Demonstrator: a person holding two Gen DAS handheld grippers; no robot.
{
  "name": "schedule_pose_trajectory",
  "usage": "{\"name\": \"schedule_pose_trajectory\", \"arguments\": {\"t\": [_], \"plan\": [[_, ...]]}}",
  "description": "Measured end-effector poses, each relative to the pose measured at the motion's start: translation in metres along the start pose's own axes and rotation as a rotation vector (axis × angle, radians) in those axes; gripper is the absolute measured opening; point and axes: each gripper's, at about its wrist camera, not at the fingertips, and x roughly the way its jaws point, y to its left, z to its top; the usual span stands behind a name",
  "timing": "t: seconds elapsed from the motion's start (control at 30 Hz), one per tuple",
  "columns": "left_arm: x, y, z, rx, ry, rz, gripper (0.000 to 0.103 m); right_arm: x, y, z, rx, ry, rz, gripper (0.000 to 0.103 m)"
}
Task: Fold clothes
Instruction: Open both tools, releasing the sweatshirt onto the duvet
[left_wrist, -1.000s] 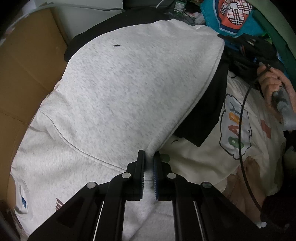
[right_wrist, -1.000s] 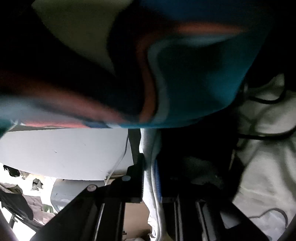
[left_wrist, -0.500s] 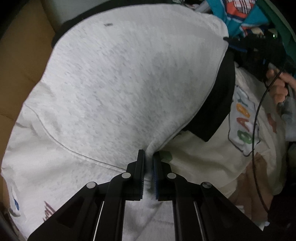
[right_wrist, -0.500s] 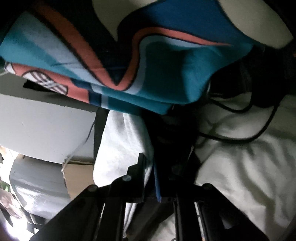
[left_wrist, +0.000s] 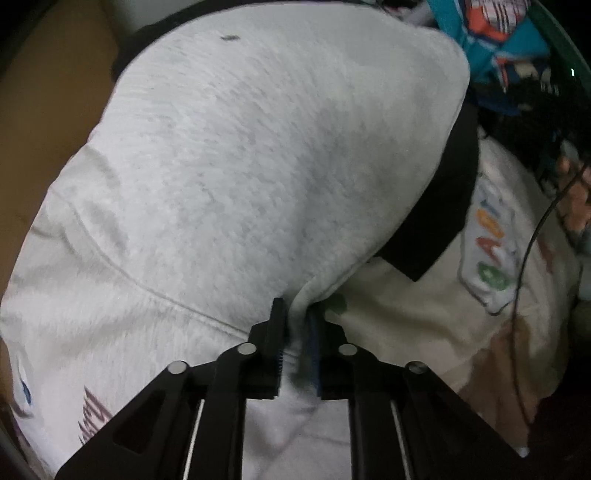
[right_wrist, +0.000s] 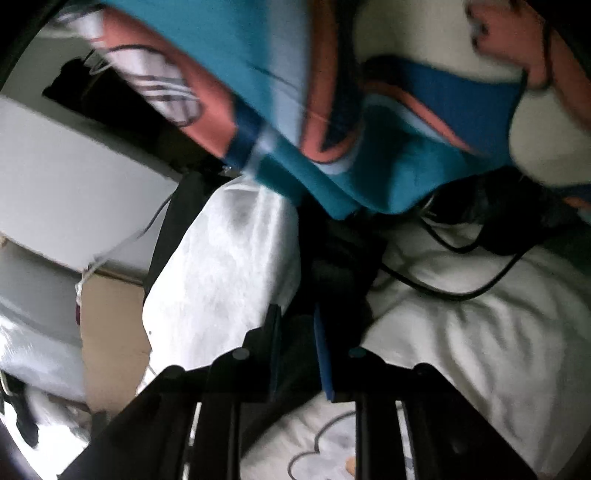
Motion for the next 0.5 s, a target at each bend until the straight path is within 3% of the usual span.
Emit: {"name": "schedule_pose_trajectory", "arguments": {"t": [0.27,0.33,0.4,0.5], "plan": [[-0.039,0.011,0.001,-0.048,-0.03,-0.078,0.019,-0.016,0.022,0.0,-0.135,0.02,-0.02,0.018],[-0.04,0.01,0.016,-0.015,-0.018,-0.101,0.019,-0.016,0.026,0.001,-0.178,0.031,-0.005,0.018],[-0.041,-0.008,0.007,0.024,-0.005,-0.119,0.019,-0.01,0.037,0.0,-0.223,0.044,0.006,0.018],[-0.035,0.007,0.008,0.052,0.025,-0.109,0.019,0.005,0.05,-0.003,-0.29,0.089,0.02,0.018]]}}
